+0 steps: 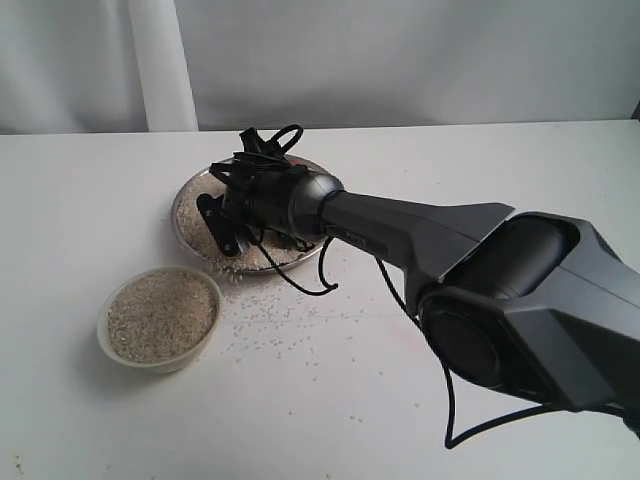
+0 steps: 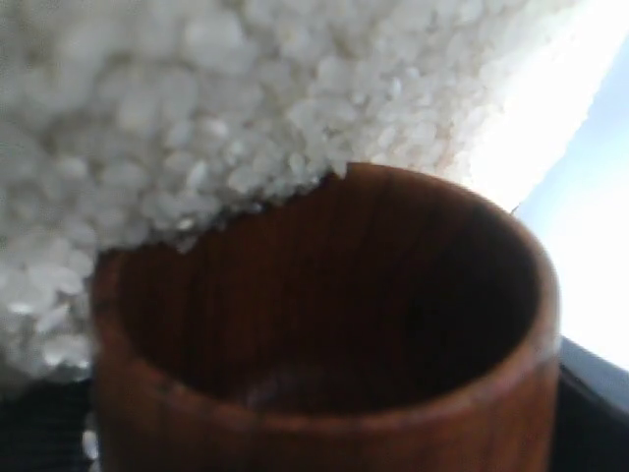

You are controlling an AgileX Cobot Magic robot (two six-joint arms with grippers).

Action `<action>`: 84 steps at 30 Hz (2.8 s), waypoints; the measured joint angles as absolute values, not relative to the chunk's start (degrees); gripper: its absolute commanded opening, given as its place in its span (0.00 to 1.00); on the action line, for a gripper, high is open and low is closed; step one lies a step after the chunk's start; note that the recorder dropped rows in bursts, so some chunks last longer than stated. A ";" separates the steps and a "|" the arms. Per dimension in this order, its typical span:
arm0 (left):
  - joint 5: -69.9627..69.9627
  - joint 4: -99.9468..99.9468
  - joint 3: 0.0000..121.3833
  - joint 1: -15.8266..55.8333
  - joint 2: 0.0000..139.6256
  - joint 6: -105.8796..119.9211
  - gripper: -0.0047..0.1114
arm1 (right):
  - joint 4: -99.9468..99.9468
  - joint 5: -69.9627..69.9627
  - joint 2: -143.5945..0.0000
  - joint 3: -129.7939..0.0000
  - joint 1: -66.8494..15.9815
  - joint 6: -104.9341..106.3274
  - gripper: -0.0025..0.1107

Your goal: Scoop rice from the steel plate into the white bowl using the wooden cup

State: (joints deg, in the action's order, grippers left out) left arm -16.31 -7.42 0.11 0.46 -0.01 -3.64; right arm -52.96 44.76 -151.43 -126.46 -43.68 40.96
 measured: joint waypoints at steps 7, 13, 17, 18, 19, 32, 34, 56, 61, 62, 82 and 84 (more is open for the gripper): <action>-16.31 -7.42 0.11 0.46 -0.01 -3.64 0.04 | -50.86 44.44 -151.43 -126.46 -43.76 41.13 0.02; -16.31 -7.42 0.11 0.46 -0.01 -3.64 0.04 | -45.56 42.61 -151.08 -126.93 -43.76 40.91 0.02; -16.31 -7.42 0.11 0.46 -0.01 -3.64 0.04 | -41.83 40.88 -150.83 -126.93 -43.76 40.93 0.02; -16.31 -7.42 0.11 0.46 -0.01 -3.64 0.04 | -41.27 40.63 -150.83 -126.95 -43.76 40.93 0.02; -16.31 -7.42 0.11 0.46 -0.01 -3.64 0.04 | -40.48 40.25 -150.70 -127.05 -43.76 40.93 0.02; -16.31 -7.42 0.11 0.46 -0.01 -3.64 0.04 | -28.83 34.55 -150.51 -127.05 -42.72 36.63 0.02; -16.31 -7.42 0.11 0.46 -0.01 -3.64 0.04 | -26.90 33.89 -150.48 -127.05 -42.21 35.14 0.02; -16.31 -7.42 0.11 0.46 -0.01 -3.64 0.04 | -1.15 25.05 -151.27 -126.95 -38.49 38.15 0.02; -16.31 -7.42 0.11 0.46 -0.01 -3.64 0.04 | 3.31 24.29 -151.48 -126.95 -38.13 38.51 0.02; -16.31 -7.42 0.11 0.46 -0.01 -3.64 0.04 | 4.00 24.29 -151.48 -126.95 -37.99 38.51 0.02; -16.31 -7.42 0.11 0.46 -0.01 -3.64 0.04 | 10.37 25.27 -147.28 -126.17 -37.04 38.62 0.02; -16.31 -7.42 0.11 0.46 -0.01 -3.64 0.04 | 11.11 25.27 -146.29 -126.17 -37.04 38.75 0.02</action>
State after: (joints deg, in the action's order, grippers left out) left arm -16.31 -7.42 0.11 0.46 -0.01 -3.64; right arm 11.11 25.27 -146.29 -126.17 -37.04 38.75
